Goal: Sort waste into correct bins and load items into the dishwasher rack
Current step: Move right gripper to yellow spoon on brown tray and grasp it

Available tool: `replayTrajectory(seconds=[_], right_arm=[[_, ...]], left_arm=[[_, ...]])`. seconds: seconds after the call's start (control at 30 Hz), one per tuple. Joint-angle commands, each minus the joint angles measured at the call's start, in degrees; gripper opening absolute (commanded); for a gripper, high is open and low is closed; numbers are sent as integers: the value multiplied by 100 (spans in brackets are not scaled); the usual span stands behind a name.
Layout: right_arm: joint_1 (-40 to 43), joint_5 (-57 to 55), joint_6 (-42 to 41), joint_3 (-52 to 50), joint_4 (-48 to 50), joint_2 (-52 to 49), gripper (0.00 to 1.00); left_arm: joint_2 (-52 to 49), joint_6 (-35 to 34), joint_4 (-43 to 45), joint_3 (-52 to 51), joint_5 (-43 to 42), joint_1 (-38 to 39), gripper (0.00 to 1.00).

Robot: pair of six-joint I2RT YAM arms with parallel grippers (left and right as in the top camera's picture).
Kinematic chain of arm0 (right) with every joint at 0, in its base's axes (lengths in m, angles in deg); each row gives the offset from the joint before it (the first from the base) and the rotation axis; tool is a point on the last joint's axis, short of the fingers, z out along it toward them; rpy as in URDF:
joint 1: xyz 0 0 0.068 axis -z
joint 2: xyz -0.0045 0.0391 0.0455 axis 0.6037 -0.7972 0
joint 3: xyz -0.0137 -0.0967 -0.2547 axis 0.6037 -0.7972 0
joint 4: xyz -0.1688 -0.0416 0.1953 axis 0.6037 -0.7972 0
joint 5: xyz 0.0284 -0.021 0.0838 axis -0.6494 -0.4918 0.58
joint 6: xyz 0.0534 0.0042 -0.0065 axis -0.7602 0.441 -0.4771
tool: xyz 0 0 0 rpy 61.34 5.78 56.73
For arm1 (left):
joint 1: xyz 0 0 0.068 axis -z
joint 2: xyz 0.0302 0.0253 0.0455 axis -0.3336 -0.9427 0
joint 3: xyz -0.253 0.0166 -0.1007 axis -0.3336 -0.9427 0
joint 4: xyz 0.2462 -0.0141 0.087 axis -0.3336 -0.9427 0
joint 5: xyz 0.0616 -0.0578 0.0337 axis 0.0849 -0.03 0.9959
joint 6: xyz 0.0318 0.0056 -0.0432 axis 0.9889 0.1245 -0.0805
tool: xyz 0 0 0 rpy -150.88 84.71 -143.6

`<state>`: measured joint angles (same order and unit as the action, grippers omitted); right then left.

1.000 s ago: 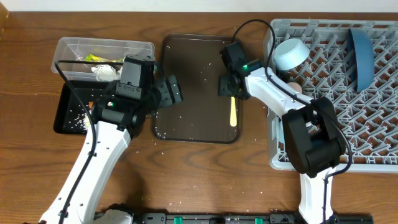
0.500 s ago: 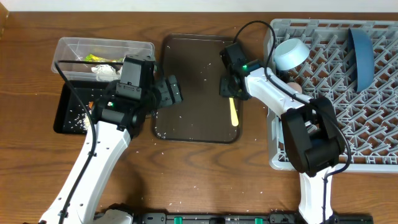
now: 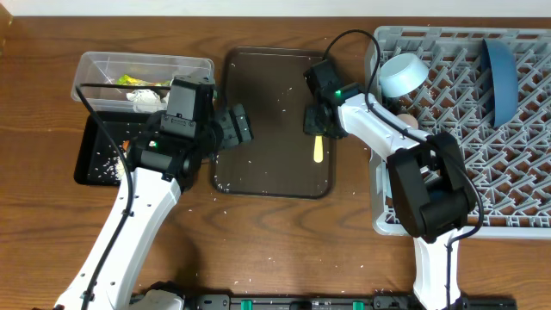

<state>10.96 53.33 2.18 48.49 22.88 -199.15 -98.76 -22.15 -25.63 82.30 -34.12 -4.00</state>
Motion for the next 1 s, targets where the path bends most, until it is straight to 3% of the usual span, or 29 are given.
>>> replayTrajectory(seconds=[0.0,0.03,0.07,0.17,0.53,0.7,0.8,0.97], right_arm=[[-15,81,48,-11,-24,-219,15],[-9,59,46,-11,9,-219,38],[9,57,46,-9,81,-219,50],[101,59,46,-9,271,-219,57],[323,-251,44,-11,802,-229,46],[321,-254,46,-11,835,-232,29],[302,-245,52,-11,833,-232,25],[262,-240,197,-11,859,-232,11]], left_arm=[[4,42,-4,118,4,9,93],[4,42,-4,118,4,9,93],[4,42,-4,118,4,9,93],[4,42,-4,118,4,9,93],[4,42,-4,118,4,9,93],[4,42,-4,118,4,9,93],[4,42,-4,118,4,9,93],[4,42,-4,118,4,9,93]])
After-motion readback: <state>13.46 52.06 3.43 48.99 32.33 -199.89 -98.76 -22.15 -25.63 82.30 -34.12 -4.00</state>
